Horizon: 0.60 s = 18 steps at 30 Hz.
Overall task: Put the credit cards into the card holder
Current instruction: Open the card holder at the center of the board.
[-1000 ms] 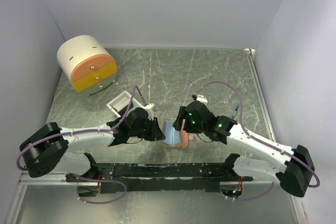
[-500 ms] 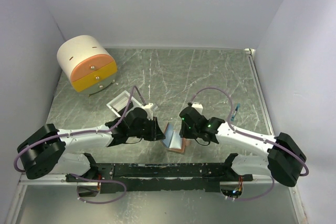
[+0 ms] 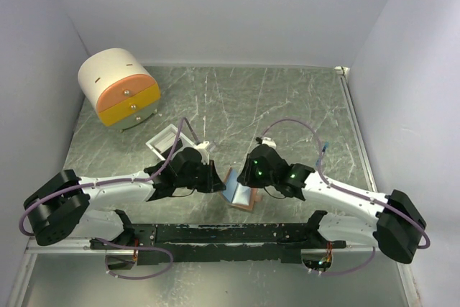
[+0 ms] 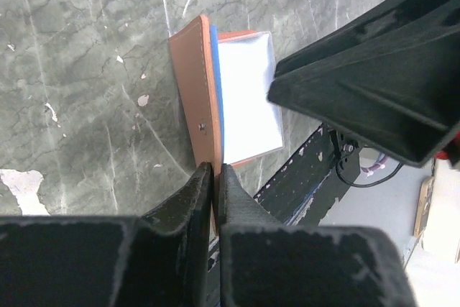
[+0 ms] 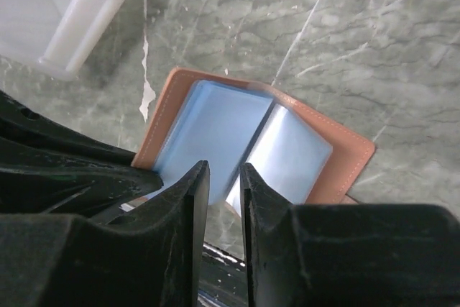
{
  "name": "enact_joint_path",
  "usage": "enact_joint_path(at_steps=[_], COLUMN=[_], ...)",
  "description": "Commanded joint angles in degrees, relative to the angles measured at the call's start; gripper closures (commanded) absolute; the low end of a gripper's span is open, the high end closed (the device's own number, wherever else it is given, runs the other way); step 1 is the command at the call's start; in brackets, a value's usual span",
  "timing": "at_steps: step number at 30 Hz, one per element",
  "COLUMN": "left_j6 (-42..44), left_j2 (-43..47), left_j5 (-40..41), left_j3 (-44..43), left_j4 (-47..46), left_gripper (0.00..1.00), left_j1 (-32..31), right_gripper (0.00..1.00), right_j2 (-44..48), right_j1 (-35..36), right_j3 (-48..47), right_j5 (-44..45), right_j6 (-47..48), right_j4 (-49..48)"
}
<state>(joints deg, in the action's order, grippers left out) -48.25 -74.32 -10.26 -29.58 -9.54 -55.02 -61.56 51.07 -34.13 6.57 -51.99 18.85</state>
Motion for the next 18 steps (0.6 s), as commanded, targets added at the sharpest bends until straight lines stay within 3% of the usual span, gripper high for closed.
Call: enact_joint_path(at_steps=[1,6,13,18], left_j6=[0.1,-0.5,-2.5,-2.4], left_j2=[0.9,2.2,0.7,-0.5], left_j5=[2.5,2.3,-1.3,-2.5], left_j3=[0.2,1.4,3.0,2.9], left_j4=[0.0,-0.8,-5.6,-7.4], left_gripper=[0.87,0.86,0.74,0.75], left_j1=[-0.5,-0.5,-0.5,-0.5], right_gripper=[0.76,0.81,0.84,0.85], right_j2=[-3.6,-8.4,-9.3,-9.3], right_j1=[0.2,0.2,0.2,0.2], right_j3=[3.2,5.1,7.4,7.7], right_j5=[-3.9,-2.6,-3.2,-2.8], right_j6=[-1.5,-0.7,1.2,1.9], right_j4=[-6.6,-9.0,-12.6,-12.5])
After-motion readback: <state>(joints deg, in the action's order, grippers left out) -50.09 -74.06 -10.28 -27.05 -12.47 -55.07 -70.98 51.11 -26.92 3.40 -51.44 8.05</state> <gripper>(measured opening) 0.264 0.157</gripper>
